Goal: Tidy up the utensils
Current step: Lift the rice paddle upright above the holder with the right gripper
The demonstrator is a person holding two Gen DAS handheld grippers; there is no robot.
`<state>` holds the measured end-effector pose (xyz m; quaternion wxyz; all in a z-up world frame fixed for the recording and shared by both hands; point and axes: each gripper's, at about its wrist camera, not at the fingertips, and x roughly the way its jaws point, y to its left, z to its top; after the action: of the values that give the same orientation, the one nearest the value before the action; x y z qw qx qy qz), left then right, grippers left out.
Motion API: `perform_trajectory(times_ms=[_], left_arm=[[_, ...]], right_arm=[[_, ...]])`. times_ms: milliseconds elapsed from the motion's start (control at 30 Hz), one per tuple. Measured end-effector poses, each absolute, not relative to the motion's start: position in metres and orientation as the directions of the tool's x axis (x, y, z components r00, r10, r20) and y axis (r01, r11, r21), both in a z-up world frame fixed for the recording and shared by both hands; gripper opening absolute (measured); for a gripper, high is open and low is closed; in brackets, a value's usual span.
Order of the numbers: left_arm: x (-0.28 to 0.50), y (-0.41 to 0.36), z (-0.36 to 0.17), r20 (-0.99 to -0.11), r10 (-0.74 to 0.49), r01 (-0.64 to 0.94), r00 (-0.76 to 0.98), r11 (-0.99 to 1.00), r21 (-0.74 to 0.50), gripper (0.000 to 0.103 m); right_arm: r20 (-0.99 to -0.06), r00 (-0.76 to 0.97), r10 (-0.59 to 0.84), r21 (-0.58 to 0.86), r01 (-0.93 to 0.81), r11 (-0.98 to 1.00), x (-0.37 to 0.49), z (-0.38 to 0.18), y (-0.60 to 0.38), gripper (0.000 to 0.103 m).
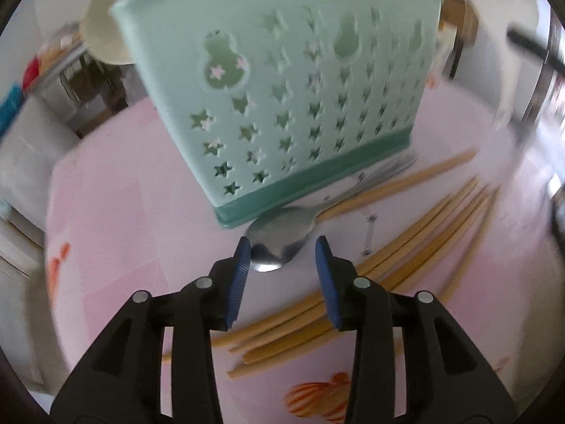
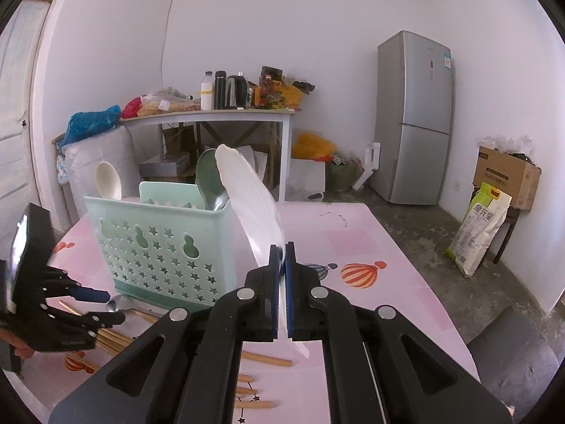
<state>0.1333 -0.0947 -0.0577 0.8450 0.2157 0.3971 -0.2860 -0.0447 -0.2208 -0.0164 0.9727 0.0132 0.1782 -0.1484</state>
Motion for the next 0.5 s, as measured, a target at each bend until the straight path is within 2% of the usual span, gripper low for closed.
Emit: perform_trajectory(times_ms=[100, 200, 267, 367, 500], left_arm=[[0.128, -0.102, -0.058, -0.785, -0.276, 0.658, 0.554, 0.723, 0.210, 0.037], [0.126, -0.104, -0.058, -0.776, -0.267, 0.651, 0.571, 0.724, 0.230, 0.029], [0.125, -0.102, -0.055, -0.762, -0.280, 0.639, 0.585, 0.738, 0.219, 0.021], [0.127, -0.090, -0.045, -0.729, -0.313, 0.614, 0.609, 0.768, 0.182, 0.016], [0.136, -0.082, -0.038, -0.709, -0.351, 0.590, 0.612, 0.800, 0.113, 0.014]], right_arm=[[-0.349, 0.892, -0.286, -0.034, 0.293, 0.956, -0.045, -0.017, -0.219, 0.003], [-0.349, 0.893, -0.285, -0.031, 0.292, 0.956, -0.045, -0.018, -0.219, 0.003], [-0.350, 0.893, -0.284, -0.028, 0.293, 0.956, -0.044, -0.018, -0.217, 0.003], [-0.350, 0.893, -0.282, -0.026, 0.292, 0.956, -0.044, -0.019, -0.215, 0.003], [-0.352, 0.893, -0.279, -0.023, 0.290, 0.957, -0.044, -0.019, -0.214, 0.003]])
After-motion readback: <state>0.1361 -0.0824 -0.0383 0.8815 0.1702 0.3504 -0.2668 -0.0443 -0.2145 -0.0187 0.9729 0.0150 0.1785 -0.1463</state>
